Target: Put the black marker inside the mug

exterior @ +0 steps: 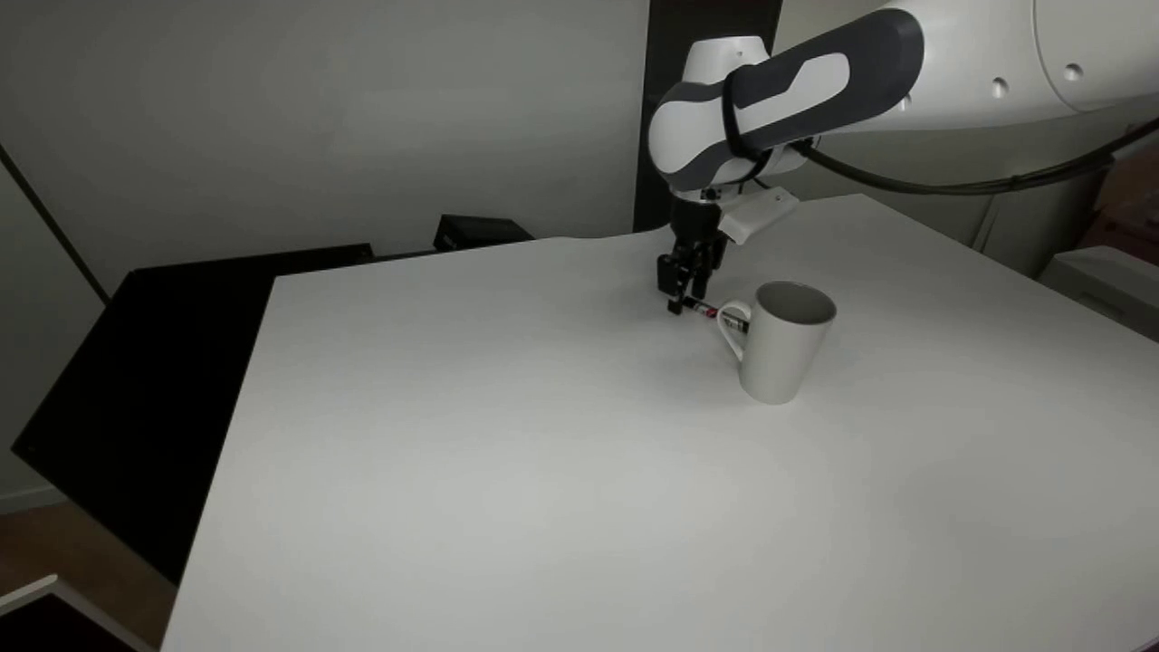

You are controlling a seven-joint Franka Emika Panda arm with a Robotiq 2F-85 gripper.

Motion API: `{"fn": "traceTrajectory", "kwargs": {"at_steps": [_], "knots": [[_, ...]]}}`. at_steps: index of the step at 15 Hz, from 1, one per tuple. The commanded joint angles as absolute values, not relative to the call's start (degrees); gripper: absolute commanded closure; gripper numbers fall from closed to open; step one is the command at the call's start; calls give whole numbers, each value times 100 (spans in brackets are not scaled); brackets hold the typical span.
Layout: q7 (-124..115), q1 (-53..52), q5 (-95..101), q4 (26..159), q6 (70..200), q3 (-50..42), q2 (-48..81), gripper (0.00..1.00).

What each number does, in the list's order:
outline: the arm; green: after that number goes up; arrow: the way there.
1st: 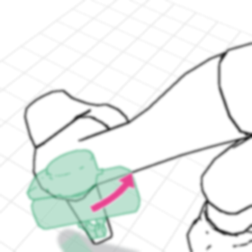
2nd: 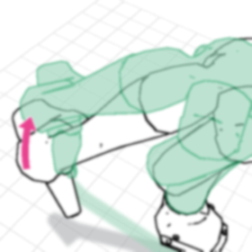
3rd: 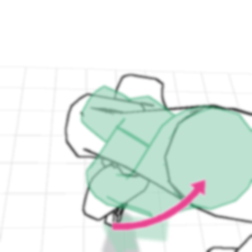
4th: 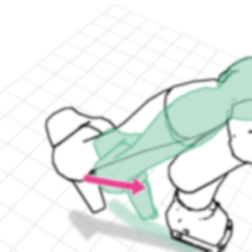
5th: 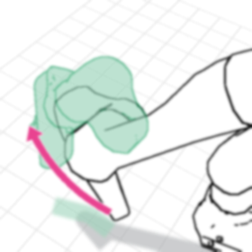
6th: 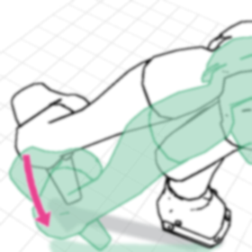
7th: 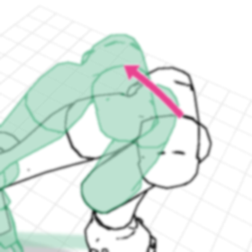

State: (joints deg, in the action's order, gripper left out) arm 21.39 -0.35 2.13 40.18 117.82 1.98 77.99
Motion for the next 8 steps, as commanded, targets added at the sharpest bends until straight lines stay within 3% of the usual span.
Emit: {"fn": "traceTrajectory", "kwargs": {"at_steps": [1, 6, 8], "knots": [[1976, -16, 176, 4072, 11738, 181, 7748, 63], [1864, 7, 178, 4060, 11697, 126, 7744, 93], [1624, 14, 187, 4012, 11627, 66, 7752, 93]]}}
